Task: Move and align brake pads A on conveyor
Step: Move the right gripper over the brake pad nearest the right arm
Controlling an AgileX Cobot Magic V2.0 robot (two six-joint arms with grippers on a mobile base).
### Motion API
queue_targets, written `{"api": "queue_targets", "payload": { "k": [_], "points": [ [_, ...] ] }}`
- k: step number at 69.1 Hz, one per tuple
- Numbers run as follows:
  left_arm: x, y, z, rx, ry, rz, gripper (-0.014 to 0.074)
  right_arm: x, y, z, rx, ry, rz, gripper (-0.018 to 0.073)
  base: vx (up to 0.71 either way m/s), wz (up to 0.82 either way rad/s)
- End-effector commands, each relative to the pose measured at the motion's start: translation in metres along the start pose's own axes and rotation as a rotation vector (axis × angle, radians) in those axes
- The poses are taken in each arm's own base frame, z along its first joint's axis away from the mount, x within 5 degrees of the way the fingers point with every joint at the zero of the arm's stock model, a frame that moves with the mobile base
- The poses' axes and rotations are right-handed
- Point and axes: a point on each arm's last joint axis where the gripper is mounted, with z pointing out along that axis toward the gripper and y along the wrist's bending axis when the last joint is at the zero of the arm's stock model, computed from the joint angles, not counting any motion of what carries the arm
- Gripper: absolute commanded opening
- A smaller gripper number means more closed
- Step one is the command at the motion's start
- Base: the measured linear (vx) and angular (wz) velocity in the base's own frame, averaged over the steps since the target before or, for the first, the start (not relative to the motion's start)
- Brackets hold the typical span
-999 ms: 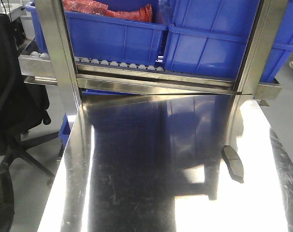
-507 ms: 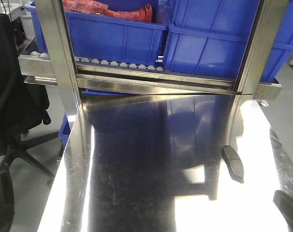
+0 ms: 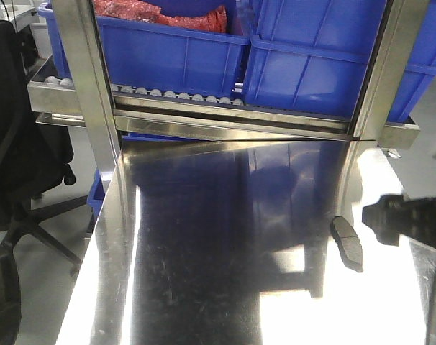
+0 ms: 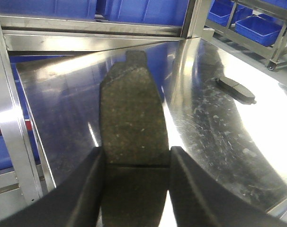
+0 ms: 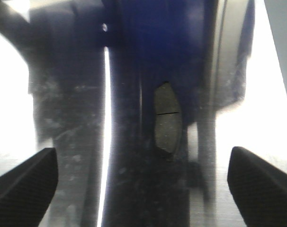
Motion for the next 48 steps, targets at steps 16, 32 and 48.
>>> {"api": "queue_targets", "payload": {
  "k": [16,32,48],
  "points": [
    [-0.017,-0.004,-0.003,0.033,-0.11,0.004,0.0129,-0.066,-0.026,0.054,0.107,0.185,-0.047,0.0685,0.0,0.0],
    [-0.017,-0.004,-0.003,0.033,-0.11,0.004,0.0129,-0.079,-0.025,0.108,0.065,0.325,-0.085,0.0652,0.0,0.0],
    [-0.017,-0.004,-0.003,0.033,-0.11,0.004,0.0129,-0.074,-0.027,0.151,0.052,0.417,-0.099,0.0637,0.0,0.0]
  ]
}}
